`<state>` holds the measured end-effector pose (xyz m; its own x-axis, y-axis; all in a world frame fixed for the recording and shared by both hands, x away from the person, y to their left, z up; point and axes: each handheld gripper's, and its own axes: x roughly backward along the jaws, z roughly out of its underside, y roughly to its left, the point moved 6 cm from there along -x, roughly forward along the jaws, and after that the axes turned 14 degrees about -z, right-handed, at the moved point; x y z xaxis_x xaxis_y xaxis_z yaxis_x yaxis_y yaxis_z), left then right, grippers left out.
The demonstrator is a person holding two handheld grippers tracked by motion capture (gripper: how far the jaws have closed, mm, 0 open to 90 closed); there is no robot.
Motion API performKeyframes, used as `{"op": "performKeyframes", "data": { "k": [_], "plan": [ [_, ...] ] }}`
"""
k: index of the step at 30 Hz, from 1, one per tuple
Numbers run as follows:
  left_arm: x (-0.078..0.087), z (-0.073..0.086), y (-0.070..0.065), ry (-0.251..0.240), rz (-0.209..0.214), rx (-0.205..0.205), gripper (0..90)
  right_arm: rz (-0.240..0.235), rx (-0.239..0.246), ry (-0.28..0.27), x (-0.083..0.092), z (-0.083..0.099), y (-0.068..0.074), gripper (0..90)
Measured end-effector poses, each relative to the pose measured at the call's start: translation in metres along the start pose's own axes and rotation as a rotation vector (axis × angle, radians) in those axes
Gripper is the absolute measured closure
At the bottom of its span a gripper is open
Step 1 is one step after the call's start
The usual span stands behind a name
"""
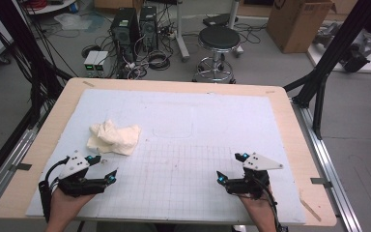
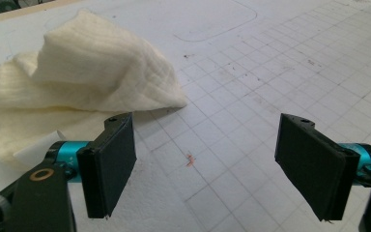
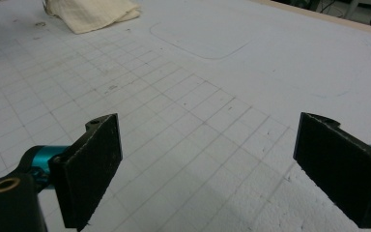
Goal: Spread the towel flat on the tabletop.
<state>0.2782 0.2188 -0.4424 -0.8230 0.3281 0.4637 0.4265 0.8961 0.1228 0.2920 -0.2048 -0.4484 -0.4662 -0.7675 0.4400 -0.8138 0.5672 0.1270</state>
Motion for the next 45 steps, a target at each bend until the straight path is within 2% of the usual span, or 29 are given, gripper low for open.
{"op": "performKeyframes", "data": {
  "k": [3,8,31,40,45],
  "plan": [
    [-0.001,0.000,-0.001,0.002,0.005,-0.002,22.7,-0.008,-0.008,0.013,-0.002,0.002,-0.001,9.4],
    [-0.002,0.000,-0.002,0.006,0.004,-0.011,22.7,-0.005,-0.001,0.004,0.000,0.001,-0.001,9.4],
    [0.005,-0.005,-0.002,-0.021,-0.007,0.003,23.0,-0.010,0.008,0.014,0.000,0.001,0.006,9.4],
    [0.001,-0.024,0.003,-0.034,-0.033,-0.001,24.2,-0.010,-0.002,0.015,-0.002,0.001,0.005,9.4],
    [-0.009,-0.041,0.015,-0.037,-0.058,0.019,25.1,-0.017,0.003,0.018,-0.003,0.001,0.005,9.4]
  ]
}}
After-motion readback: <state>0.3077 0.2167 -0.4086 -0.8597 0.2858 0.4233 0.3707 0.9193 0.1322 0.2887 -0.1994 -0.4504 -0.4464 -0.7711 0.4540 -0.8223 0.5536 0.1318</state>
